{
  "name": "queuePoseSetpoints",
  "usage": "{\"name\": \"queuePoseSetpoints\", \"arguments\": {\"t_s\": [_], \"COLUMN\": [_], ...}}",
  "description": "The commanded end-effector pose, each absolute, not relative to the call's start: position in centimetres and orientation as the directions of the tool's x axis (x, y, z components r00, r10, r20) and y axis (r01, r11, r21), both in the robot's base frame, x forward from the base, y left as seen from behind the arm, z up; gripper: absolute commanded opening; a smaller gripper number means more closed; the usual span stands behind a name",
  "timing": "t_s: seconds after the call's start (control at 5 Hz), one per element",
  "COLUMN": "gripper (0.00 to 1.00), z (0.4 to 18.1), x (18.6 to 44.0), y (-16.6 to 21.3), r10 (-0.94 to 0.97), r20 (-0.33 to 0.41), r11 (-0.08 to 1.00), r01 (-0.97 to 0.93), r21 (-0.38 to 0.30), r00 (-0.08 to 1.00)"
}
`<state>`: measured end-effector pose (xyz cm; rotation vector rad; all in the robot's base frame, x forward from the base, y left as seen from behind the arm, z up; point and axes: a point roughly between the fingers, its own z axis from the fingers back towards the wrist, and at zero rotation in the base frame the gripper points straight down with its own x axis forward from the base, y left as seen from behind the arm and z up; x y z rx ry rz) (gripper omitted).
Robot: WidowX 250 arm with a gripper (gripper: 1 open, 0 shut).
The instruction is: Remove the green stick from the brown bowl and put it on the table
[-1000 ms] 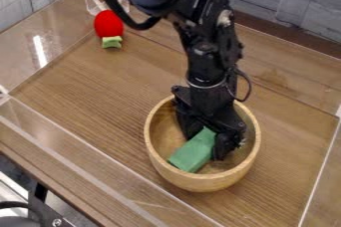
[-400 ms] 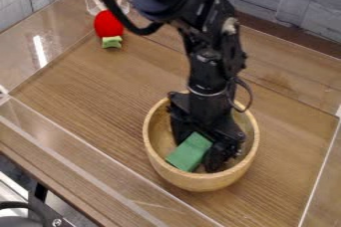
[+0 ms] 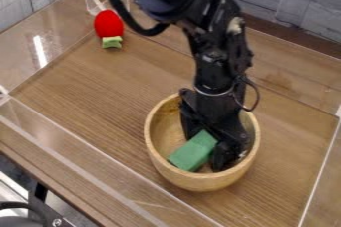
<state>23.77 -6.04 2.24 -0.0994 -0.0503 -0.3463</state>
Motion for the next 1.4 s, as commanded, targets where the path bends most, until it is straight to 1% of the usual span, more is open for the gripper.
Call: {"name": "queuePoseSetpoints", "arguments": {"t_s": [0.0,0.2,0.6,1.0,1.2], "gripper": [1.00,0.00,0.00,0.00,0.00], "z": [2.1,2.6,5.5,4.9,5.7], "x": [23.0,22.5,22.5,22.4,21.7], "y": [-4.0,-4.3,-4.5,-6.3,-6.4], "r10": [-0.399,-0.387,-0.414,-0.411,-0.401], "r20": [0.054,0.056,0.065,0.069,0.070], "r11": [0.911,0.916,0.904,0.905,0.910], "r01": [0.402,0.390,0.419,0.416,0.406], "r21": [-0.095,-0.093,-0.086,-0.086,-0.086], "r00": [0.915,0.921,0.908,0.909,0.914]}}
